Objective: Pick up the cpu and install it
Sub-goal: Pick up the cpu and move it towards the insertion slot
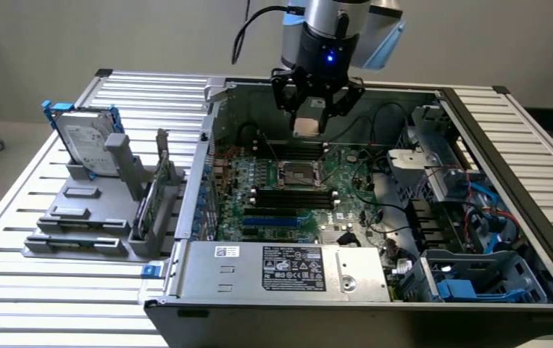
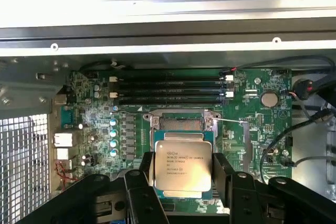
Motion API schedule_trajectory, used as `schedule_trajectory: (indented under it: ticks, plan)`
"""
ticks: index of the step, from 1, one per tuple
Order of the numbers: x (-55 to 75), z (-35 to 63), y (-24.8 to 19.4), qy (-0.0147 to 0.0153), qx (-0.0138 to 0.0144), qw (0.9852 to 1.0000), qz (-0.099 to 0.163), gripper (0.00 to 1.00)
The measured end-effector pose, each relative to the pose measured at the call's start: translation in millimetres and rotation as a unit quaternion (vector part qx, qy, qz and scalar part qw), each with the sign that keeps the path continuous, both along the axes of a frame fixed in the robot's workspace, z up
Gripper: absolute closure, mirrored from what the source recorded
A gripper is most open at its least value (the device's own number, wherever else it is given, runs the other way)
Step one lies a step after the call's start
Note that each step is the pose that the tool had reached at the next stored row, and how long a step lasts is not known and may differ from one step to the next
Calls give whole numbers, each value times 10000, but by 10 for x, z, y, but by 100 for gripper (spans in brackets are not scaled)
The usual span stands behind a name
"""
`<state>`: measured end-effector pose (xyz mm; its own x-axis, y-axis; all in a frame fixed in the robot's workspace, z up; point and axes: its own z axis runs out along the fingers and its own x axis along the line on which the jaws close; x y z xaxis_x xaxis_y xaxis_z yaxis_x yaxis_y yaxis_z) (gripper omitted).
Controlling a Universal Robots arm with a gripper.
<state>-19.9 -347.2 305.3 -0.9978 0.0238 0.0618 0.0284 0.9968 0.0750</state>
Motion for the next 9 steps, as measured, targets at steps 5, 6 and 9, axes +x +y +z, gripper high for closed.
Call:
schedule_trajectory:
  ticks: [5, 6, 9]
  plan:
    - [-28, -73, 8, -6, -75, 10000, 0, 45]
    - [-29, -87, 8, -10, -86, 10000, 0, 45]
    - [-28, -124, 9, -45, -93, 9999, 0, 45]
